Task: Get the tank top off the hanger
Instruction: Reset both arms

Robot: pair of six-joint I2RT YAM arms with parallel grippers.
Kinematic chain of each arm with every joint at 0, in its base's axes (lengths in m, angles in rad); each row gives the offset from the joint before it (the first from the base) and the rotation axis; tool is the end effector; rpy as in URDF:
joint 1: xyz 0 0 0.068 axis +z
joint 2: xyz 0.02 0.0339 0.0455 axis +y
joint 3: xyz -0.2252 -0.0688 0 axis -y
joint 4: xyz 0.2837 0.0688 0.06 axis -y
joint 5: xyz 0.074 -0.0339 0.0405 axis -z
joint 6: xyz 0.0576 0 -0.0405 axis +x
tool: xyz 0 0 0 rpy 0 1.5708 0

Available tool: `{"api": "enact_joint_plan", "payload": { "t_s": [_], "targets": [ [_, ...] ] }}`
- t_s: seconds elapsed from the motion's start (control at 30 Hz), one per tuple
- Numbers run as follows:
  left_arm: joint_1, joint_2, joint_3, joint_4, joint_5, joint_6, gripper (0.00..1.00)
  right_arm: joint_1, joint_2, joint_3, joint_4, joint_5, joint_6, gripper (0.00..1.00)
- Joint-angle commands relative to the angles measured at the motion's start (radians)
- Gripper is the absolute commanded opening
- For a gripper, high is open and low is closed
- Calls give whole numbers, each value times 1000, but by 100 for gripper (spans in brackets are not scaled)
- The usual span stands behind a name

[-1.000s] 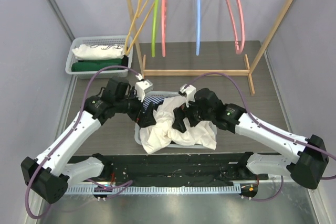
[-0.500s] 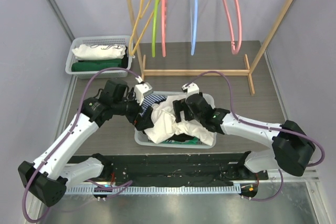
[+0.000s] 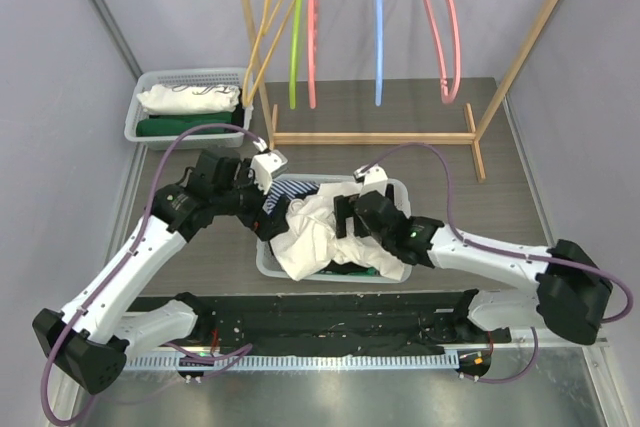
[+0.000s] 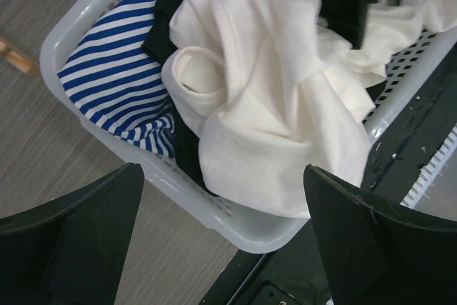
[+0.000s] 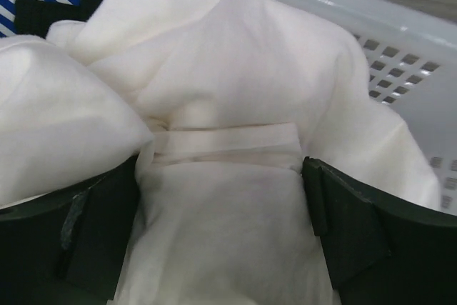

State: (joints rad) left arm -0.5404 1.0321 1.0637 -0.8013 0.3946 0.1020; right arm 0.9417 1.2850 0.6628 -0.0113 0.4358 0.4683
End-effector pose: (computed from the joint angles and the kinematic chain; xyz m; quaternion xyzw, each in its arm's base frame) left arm 0.2265 -0.1617 0.2872 0.3576 0.8327 -0.2593 0.3340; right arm 0.2102 0.2475 0.1383 -0.1093 0.8697 0.1389 0.4609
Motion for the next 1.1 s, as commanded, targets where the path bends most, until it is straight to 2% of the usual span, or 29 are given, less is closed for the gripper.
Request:
{"api": "enact_joint_plan", "payload": {
  "t_s": [0.0,0.1,0.23,0.33,0.37,0.53,0.73,0.93,1.07],
  "targets": [
    [7,-12,57,48,-114,1,100,9,-153,186,-308,66,-83,100],
    [14,-3,113,34,-112,13,100,9,-240,344,-439,87,-125,100],
    [28,-3,160,22,-129,25,100,9,-326,477,-585,69,-132,100],
    [46,-15,176,20,-161,27,100,9,-392,514,-705,171,-76,100],
    [59,-29,171,19,-172,25,100,9,-423,514,-769,261,-38,100],
    [68,-69,99,39,-325,7,100,9,-486,460,-894,446,36,100],
    [68,-119,21,37,-414,-24,100,9,-523,367,-882,572,76,100],
    [86,-168,-57,108,-511,-35,100,9,-523,310,-822,630,-9,100],
    [128,-161,-80,189,-574,-36,100,8,-533,290,-730,594,-83,100]
  ]
}}
